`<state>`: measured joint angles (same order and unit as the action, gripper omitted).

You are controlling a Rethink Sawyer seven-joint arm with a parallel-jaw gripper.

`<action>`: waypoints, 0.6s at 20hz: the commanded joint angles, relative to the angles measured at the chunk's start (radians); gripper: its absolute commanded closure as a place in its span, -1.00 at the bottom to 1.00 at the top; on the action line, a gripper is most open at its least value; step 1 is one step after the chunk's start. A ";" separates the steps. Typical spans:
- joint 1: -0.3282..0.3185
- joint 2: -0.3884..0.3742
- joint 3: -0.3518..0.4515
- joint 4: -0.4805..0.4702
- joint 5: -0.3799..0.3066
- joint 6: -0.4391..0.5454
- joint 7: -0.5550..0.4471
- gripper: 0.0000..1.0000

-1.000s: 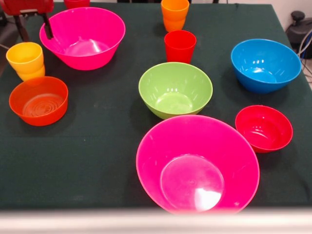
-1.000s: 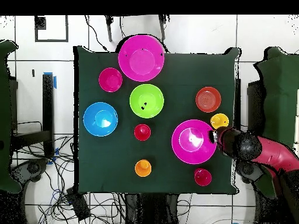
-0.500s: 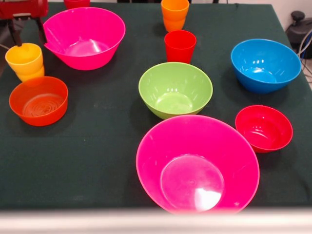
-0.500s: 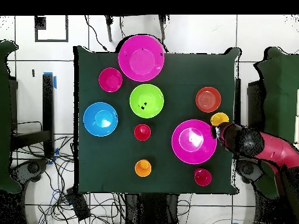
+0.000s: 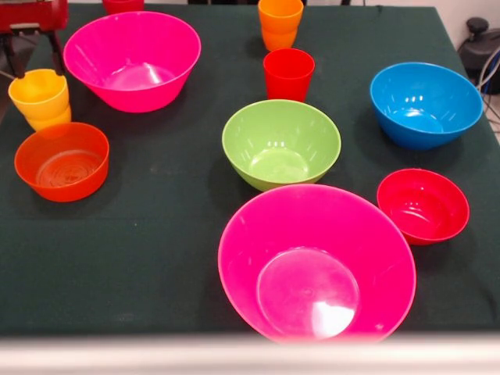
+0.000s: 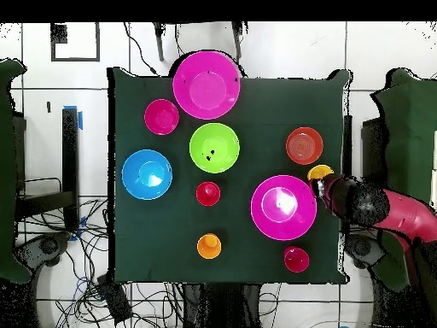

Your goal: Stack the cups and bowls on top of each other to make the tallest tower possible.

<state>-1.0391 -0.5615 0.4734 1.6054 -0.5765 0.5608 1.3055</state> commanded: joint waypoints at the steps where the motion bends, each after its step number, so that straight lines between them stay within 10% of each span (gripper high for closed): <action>1: 0.062 0.044 0.057 -0.031 0.005 0.059 -0.044 -1.00; 12: 0.093 0.049 0.044 -0.037 0.007 0.048 -0.012 -1.00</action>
<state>-1.0102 -0.5615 0.4737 1.6049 -0.5761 0.5608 1.3055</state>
